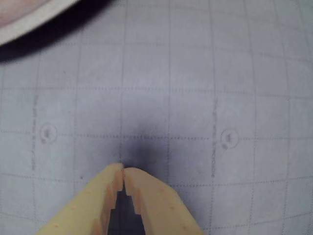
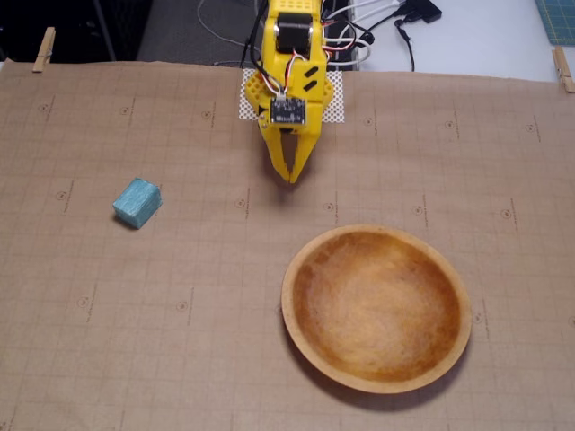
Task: Grasp a blue block and put it in the bowl.
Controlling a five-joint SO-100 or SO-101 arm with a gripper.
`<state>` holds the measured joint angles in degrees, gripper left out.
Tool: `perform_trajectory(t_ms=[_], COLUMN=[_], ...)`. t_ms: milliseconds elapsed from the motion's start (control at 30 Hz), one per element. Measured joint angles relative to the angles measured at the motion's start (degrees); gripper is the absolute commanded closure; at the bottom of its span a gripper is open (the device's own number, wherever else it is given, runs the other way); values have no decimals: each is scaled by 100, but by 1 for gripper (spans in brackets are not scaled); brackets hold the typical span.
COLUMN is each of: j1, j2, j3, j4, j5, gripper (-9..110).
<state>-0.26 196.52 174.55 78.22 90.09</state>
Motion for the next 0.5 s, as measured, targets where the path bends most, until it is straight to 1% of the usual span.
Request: perform_trajectory(t_ms=[433,500], j1=[0,0], j2=[9,9], j3=[-1468,-1652], j4=[0,0], j5=[9,132], gripper=[104,104])
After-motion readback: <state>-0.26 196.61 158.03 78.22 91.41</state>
